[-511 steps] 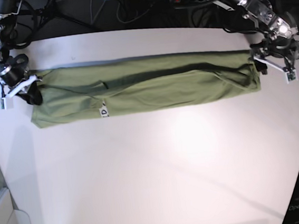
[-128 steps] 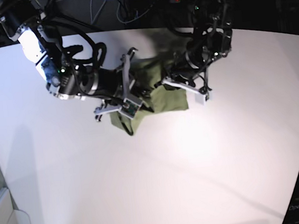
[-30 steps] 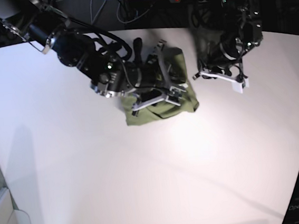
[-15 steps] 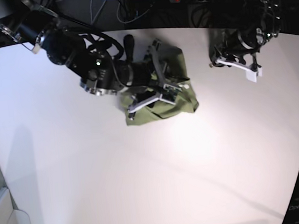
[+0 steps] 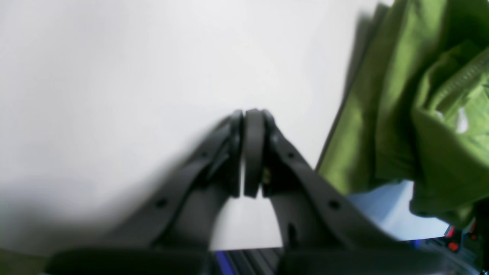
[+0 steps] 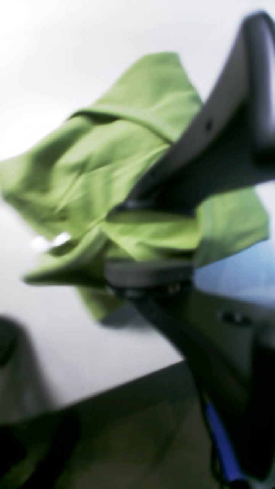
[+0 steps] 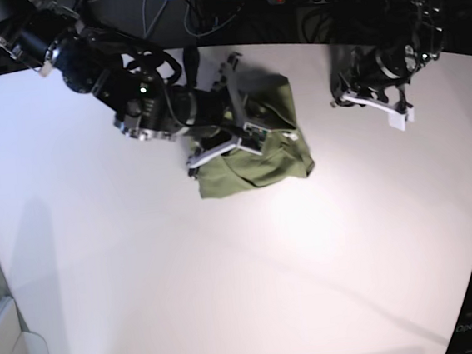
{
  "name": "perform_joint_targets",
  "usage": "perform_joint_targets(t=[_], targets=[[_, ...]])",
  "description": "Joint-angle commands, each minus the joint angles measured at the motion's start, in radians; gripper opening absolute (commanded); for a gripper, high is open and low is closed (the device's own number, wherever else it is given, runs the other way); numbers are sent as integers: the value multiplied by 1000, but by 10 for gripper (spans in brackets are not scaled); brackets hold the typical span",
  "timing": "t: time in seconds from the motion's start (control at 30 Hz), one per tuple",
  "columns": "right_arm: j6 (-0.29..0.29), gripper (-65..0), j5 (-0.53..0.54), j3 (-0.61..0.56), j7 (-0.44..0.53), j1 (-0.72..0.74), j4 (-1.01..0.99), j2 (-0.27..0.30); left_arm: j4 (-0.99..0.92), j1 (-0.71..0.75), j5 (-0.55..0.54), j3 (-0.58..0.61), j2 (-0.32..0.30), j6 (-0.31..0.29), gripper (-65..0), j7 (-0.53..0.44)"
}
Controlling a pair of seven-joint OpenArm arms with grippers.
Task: Fold the T-shirt properly
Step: 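Tuck the loose fabric edge under the bundle with the right gripper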
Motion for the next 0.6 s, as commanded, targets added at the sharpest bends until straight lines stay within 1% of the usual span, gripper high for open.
perform_joint_targets(t=[0.0,0.07,0.13,0.2,0.33,0.57], targets=[[-2,-556,7,6,22,12,17,9,3,7,16,-2,-20,13,-635,13],[-2,-599,7,7,22,12,17,29,3,7,16,-2,-23,13,-635,13],[-2,-630,5,7,22,12,17,34,3,7,16,-2,-23,13,-635,13],[-2,-644,5,7,22,12,15,35,3,9,16,-2,-23,13,-635,13],[-2,-644,5,7,22,11,15,32,3,9,16,-2,-23,13,-635,13],[-2,-644,4,3,22,-28,9,-49,3,9,10,-2,-18,13,-635,15]])
